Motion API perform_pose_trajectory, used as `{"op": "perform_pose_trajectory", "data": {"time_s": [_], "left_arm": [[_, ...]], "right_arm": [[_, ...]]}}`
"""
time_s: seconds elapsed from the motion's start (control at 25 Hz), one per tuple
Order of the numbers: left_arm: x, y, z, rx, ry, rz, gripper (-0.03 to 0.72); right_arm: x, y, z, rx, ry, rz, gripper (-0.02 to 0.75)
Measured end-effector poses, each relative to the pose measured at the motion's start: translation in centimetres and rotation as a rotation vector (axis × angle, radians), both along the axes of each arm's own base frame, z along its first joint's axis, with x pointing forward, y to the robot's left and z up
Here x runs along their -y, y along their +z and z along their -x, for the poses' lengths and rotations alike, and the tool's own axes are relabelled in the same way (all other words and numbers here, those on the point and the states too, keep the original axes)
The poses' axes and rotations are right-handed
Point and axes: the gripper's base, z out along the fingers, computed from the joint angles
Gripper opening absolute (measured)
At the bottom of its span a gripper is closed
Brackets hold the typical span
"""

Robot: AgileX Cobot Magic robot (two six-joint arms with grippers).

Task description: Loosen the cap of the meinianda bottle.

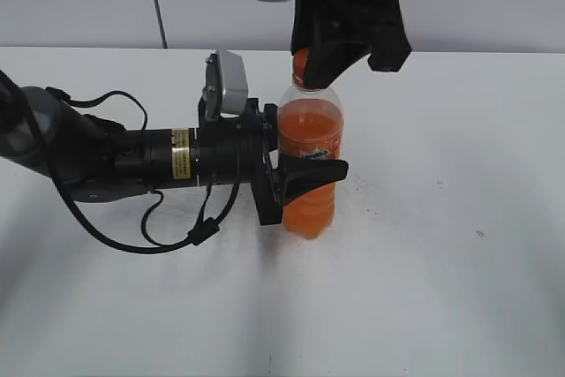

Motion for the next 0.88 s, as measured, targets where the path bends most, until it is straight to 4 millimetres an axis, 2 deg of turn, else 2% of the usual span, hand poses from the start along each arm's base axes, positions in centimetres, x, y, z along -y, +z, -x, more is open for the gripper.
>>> {"op": "perform_pose_trajectory", "data": {"time_s": [0.56, 0.88], "left_arm": [[-0.04, -0.25, 0.72, 0.006, -0.086, -0.039, 0.421], [-0.05, -0.28, 0.89, 0.017, -0.111, -0.047, 0.421]], "right_arm": [[0.00, -0.27, 0.38, 0.023, 0.167, 0.023, 0.274], [0.13, -0.37, 0.77, 0.015, 0.195, 0.019, 0.274]]}}
